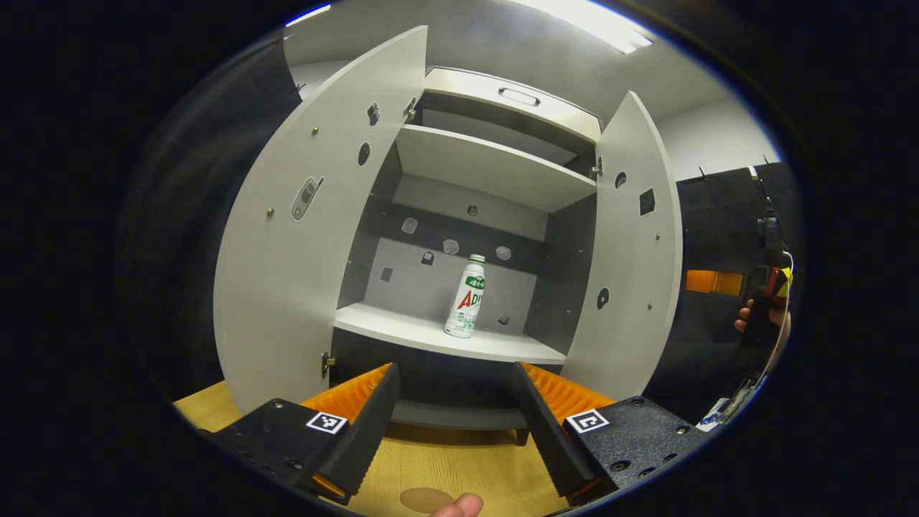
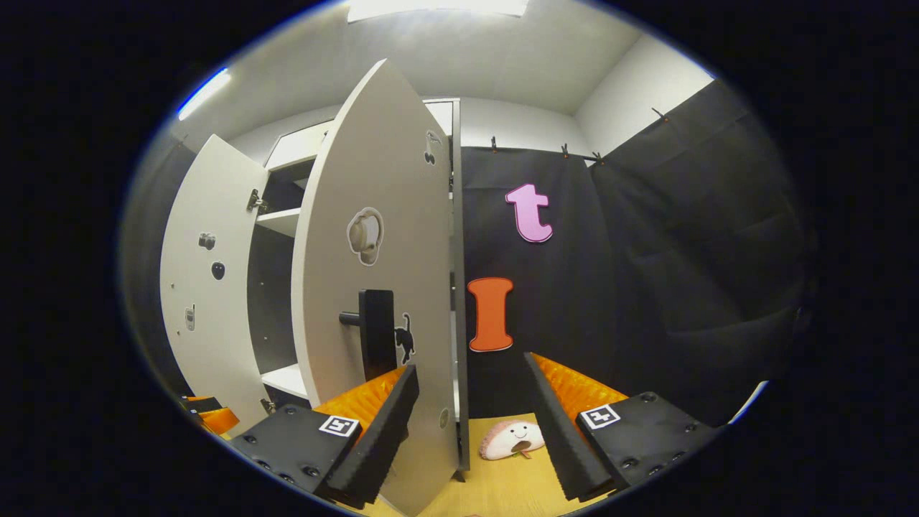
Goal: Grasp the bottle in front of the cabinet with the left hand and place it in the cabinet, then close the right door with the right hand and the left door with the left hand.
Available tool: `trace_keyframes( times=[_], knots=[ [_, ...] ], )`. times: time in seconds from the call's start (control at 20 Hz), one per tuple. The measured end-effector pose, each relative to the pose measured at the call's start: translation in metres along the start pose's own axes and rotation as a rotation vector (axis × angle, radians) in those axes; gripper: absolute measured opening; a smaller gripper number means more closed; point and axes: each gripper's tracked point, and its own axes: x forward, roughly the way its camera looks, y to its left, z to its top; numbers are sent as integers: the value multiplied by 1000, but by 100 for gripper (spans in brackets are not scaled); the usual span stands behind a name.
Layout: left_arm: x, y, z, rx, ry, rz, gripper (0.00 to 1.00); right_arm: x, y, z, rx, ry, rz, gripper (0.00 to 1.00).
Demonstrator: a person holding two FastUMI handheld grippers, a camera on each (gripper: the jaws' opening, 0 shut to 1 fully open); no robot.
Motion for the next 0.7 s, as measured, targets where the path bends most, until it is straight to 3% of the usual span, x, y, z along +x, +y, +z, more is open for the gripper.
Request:
trace_keyframes(
  times=[0.05,0.2,0.3,0.35,0.7],
  knots=[
    [1,8,0,-1,1,9,96,2,9,-1,-4,2,11,100],
    [0,29,7,6,-10,43,96,9,34,-2,-7,7,43,96],
    [-3,41,12,14,-20,64,96,16,49,-4,4,5,64,100],
    [-4,47,13,16,-23,74,96,20,57,-6,15,6,74,96],
    [-21,88,22,17,-36,158,96,33,98,-27,84,61,180,100]
  ],
)
